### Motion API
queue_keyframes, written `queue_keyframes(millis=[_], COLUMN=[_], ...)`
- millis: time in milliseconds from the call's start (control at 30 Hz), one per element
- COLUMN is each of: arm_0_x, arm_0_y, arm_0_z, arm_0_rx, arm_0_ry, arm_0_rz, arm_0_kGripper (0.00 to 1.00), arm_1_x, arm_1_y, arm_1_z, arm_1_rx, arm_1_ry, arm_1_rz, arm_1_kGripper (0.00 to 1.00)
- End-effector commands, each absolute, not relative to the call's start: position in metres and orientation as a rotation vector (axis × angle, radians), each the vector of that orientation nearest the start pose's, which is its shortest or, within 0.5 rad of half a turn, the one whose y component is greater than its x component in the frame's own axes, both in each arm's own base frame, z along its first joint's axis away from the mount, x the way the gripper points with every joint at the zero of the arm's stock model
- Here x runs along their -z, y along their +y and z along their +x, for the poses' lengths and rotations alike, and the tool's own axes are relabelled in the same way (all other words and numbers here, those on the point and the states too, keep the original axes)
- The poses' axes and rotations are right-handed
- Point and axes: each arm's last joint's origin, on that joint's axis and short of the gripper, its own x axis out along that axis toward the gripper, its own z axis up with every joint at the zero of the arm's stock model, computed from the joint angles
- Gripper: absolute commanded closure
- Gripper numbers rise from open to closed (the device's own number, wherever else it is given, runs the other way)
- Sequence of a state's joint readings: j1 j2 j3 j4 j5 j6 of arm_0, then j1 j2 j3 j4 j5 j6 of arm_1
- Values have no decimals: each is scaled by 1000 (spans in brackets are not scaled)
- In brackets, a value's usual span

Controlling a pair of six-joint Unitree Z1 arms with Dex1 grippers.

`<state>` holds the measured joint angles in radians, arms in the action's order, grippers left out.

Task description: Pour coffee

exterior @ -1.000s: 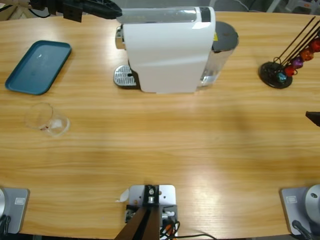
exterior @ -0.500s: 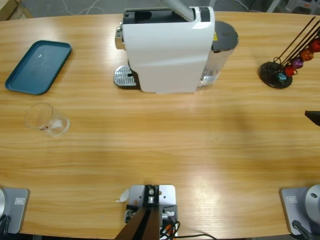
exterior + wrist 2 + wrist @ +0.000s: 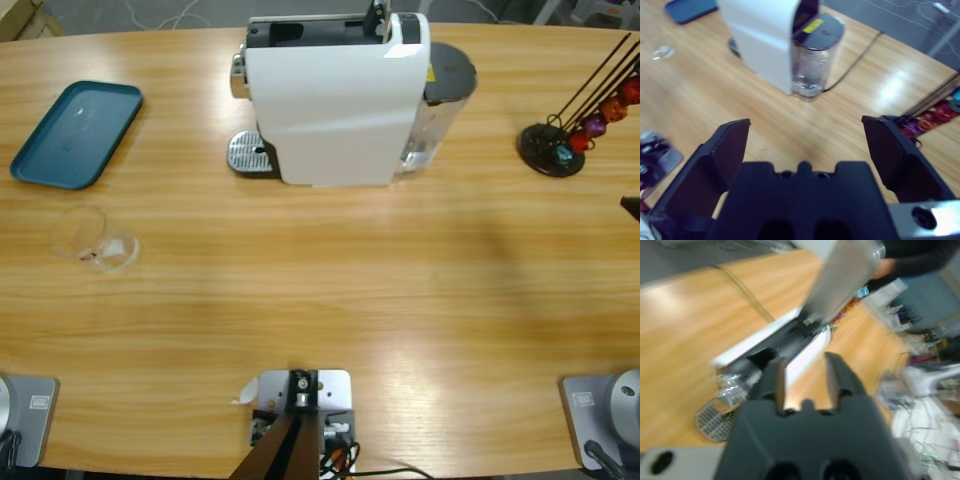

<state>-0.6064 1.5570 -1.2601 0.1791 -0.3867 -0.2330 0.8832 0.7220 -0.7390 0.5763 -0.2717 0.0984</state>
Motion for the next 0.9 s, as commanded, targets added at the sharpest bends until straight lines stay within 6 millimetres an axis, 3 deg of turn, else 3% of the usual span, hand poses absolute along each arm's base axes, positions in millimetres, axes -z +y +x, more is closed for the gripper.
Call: queue_keyframes(millis=[33,133,267,600,900], arm_0_x=[-370,-358,-359,-358,-355], arm_0_y=[-180,-162,-143,-141,-147], arm_0_z=[183,159,140,137,143], arm_0_rx=[775,768,774,774,776], arm_0_ry=[649,683,670,685,703], arm_0_rz=[180,224,227,229,232], arm_0_kGripper=[4,0,0,8,9], arm_1_x=[-337,-328,-318,-296,-285], arm_1_y=[20,20,21,23,17], arm_1_z=[59,75,95,161,181], arm_1_rx=[-230,-118,-58,29,73], arm_1_ry=[553,629,634,634,647], arm_1_rz=[-157,-139,-95,-21,2], arm_1_kGripper=[0,23,82,202,304])
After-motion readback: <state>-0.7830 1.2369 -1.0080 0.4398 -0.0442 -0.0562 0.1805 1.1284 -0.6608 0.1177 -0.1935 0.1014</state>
